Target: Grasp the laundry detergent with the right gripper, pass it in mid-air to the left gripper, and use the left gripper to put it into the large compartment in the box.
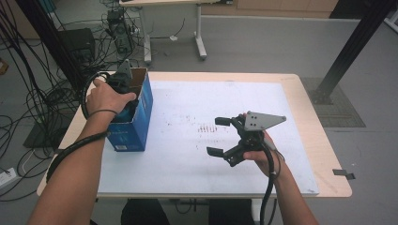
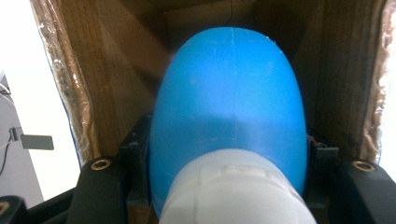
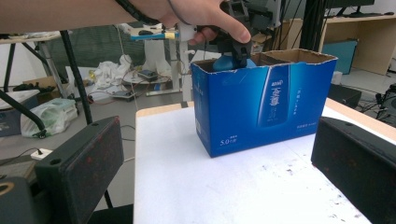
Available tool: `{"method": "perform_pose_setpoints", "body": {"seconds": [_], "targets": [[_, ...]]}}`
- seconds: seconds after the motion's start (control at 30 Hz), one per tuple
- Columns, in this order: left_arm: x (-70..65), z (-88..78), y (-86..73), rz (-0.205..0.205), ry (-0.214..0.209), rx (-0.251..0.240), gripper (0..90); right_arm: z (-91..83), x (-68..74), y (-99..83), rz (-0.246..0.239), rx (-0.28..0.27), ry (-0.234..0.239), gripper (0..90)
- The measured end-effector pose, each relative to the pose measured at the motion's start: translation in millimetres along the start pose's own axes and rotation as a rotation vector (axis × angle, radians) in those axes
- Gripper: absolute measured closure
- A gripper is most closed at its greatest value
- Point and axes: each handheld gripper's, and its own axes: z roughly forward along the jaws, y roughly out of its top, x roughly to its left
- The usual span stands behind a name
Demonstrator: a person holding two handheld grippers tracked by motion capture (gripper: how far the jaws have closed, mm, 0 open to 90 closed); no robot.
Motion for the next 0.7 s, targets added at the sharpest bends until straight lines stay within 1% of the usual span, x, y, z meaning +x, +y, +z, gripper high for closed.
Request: {"method": "perform_pose_setpoints", "body": {"seconds": [0.2,0.3,0.37,0.47,0.63,0.7], "targets": [[1.2,0.0,-2.2,-0.005,-0.006,-0.013,37.1,-0.7,0.3,-0.9,0.001,0.0,-0.001,2.5],[3.7,-0.9,-3.3,-0.016,-0.02,-0.022,36.5,-1.5,0.7,-1.0,0.001,-0.003,-0.003,2.5],[3.2,-2.3,-3.2,-0.015,-0.017,-0.024,35.6,-2.0,0.8,-0.7,0.001,-0.004,-0.003,2.5],[1.4,-4.5,-3.6,-0.015,-0.003,-0.029,32.6,-2.4,1.0,-0.5,-0.002,-0.004,-0.004,2.5],[1.4,-10.8,-4.8,-0.01,0.002,-0.034,28.7,-1.5,1.0,-0.4,-0.001,-0.002,-0.002,2.5],[4.5,-13.6,-5.6,-0.005,-0.012,-0.035,26.7,-0.9,0.9,-0.4,0.0,-0.002,-0.001,2.5]]}}
